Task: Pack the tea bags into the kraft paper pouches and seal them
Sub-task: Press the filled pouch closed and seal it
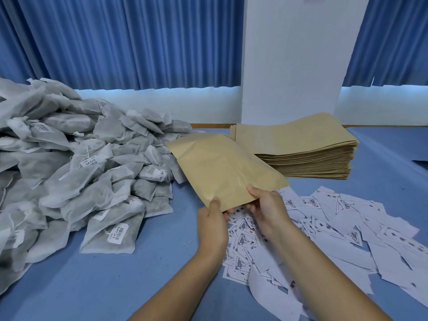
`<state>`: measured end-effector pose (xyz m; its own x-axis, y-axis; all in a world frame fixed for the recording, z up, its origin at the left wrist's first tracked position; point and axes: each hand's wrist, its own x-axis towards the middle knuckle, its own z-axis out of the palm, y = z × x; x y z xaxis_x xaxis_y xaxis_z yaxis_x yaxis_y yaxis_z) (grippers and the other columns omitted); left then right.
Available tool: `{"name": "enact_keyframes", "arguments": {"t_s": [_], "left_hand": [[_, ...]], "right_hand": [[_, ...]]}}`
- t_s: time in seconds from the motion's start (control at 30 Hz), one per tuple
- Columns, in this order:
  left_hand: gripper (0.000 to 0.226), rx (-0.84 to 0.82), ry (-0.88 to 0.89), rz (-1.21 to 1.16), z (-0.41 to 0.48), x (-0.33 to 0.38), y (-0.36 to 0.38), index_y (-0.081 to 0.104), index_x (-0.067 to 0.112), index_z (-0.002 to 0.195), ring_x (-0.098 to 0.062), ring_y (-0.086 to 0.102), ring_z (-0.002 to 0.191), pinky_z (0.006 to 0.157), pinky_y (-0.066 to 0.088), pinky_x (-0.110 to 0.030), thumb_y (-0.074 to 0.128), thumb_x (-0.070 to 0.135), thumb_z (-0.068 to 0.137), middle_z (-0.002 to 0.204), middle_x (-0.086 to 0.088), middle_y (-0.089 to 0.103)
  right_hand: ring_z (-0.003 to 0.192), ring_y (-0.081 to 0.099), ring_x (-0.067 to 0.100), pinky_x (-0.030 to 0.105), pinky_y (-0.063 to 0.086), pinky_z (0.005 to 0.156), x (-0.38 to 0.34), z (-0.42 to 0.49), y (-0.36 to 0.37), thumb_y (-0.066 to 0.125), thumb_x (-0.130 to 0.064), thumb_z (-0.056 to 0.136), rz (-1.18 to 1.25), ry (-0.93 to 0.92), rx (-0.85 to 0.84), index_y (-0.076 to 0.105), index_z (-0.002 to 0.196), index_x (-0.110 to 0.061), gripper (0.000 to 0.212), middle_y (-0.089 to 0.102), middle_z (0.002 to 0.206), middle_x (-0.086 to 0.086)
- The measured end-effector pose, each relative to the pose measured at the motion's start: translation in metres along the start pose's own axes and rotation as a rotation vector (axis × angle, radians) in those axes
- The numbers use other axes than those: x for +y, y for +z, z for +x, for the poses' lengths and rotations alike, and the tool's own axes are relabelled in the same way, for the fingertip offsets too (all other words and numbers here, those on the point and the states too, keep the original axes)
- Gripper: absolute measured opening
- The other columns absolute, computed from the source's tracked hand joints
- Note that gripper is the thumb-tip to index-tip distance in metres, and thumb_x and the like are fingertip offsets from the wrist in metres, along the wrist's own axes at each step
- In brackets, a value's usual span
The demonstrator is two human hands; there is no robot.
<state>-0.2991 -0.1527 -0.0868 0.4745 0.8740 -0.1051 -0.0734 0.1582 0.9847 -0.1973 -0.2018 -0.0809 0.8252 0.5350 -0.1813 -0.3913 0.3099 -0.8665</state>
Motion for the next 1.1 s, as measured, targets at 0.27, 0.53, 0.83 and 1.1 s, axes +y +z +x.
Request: {"name": "enact_keyframes", "arguments": {"t_s": [0.27, 0.53, 0.83, 1.1], "left_hand": [[0.035, 0.006, -0.001, -0.035, -0.006, 0.001, -0.002, 0.058, 0.013, 0.074, 0.000, 0.045, 0.040, 0.048, 0.033, -0.025, 0.040, 0.025, 0.101, 0.045, 0.010, 0.057], [0.029, 0.020, 0.009, -0.067, -0.010, 0.001, -0.001, 0.050, 0.017, 0.075, -0.010, 0.053, 0.060, 0.051, 0.034, -0.024, 0.040, 0.026, 0.101, 0.042, 0.010, 0.051], [0.026, 0.021, 0.122, -0.105, -0.008, 0.001, -0.005, 0.056, 0.018, 0.079, -0.010, 0.054, 0.060, 0.044, 0.037, -0.016, 0.045, 0.029, 0.099, 0.048, 0.013, 0.052], [0.026, -0.050, -0.007, -0.108, 0.009, -0.005, -0.006, 0.068, 0.017, 0.092, -0.014, 0.062, 0.076, 0.078, 0.049, -0.032, 0.052, 0.038, 0.095, 0.080, 0.005, 0.070]], "right_hand": [[0.081, 0.060, 0.020, 0.022, 0.054, 0.054, -0.013, 0.014, -0.018, 0.059, 0.004, 0.088, 0.097, 0.063, 0.062, 0.056, 0.115, 0.004, 0.027, 0.064, 0.096, 0.012], [0.083, 0.062, 0.020, 0.024, 0.056, 0.066, -0.030, 0.029, -0.046, 0.056, 0.004, 0.090, 0.151, 0.076, 0.119, 0.057, 0.091, 0.003, 0.001, 0.062, 0.098, 0.015], [0.080, 0.061, 0.017, 0.018, 0.056, 0.056, -0.033, 0.031, -0.049, 0.048, 0.007, 0.093, 0.163, 0.047, 0.007, 0.056, 0.096, 0.004, 0.010, 0.062, 0.095, 0.013], [0.064, 0.051, 0.019, 0.022, 0.045, 0.043, -0.025, 0.015, -0.032, 0.040, -0.001, 0.091, -0.088, 0.163, -0.188, 0.052, 0.091, -0.005, 0.013, 0.057, 0.081, 0.010]]}}
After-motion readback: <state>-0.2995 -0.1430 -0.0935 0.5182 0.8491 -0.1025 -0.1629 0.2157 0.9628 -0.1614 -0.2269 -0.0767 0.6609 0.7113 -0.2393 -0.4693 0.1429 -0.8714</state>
